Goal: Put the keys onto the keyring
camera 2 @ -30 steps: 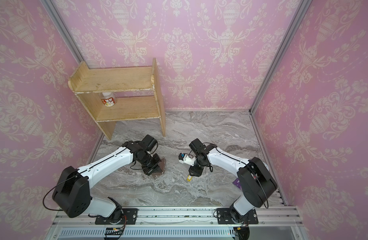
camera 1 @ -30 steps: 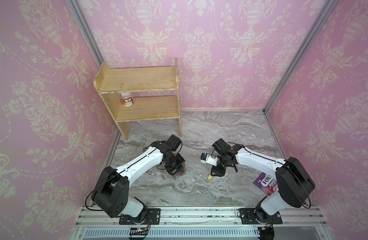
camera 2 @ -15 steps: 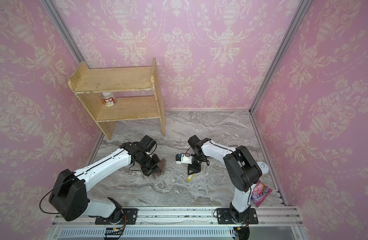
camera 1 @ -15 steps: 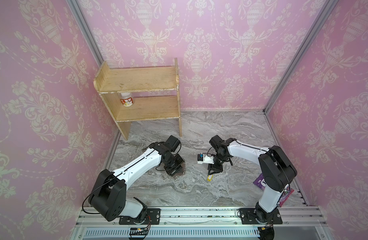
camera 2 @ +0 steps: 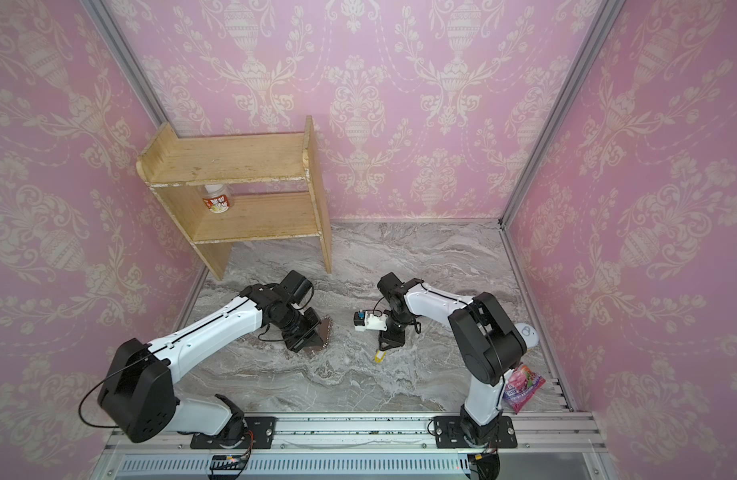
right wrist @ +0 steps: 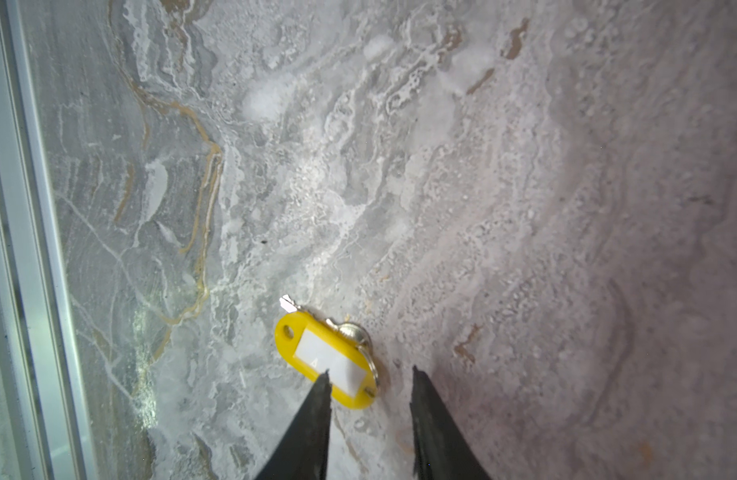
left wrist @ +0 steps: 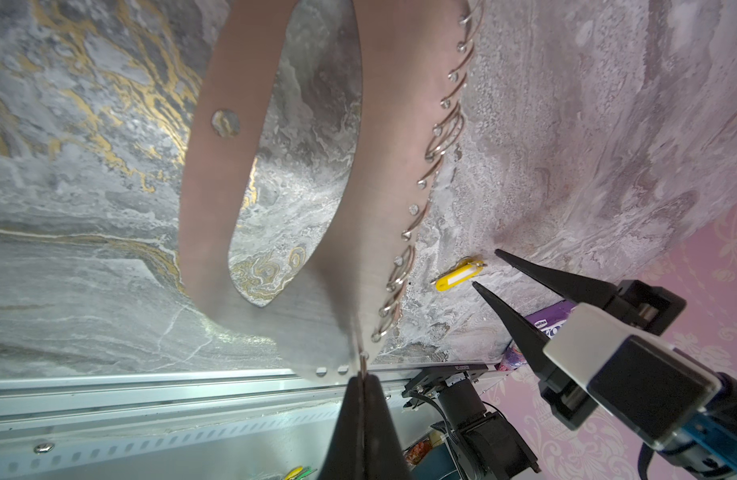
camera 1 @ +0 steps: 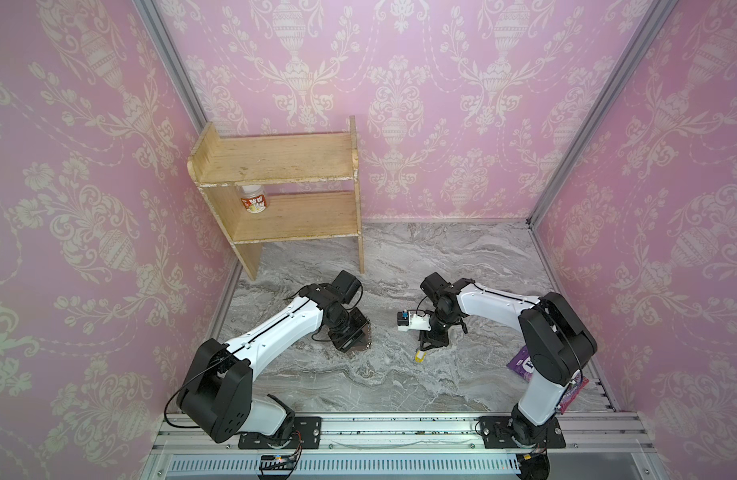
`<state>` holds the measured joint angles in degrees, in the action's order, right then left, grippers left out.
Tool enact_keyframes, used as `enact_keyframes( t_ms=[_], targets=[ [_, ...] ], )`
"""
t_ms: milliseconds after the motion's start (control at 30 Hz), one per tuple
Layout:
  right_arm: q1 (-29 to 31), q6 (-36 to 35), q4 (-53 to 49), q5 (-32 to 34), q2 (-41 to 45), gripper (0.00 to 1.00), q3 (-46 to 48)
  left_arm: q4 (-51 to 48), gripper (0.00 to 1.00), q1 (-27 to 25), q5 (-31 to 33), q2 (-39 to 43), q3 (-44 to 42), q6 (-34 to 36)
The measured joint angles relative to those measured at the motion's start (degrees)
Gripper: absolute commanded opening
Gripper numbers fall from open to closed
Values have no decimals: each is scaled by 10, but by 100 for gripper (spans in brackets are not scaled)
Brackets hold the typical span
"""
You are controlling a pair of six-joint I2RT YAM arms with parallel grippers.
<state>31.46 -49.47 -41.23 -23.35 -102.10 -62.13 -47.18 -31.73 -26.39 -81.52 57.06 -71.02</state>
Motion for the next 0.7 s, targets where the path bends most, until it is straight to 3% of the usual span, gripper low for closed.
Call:
enact_keyframes(
  t_ms=[433,700],
  targets=[
    [0,-5,-12,-2,-19,25,-2,0,0,0,0,0,0,0],
    [0,-4,-13,4,-19,11,-3,0,0,1,0,0,0,0]
  ],
)
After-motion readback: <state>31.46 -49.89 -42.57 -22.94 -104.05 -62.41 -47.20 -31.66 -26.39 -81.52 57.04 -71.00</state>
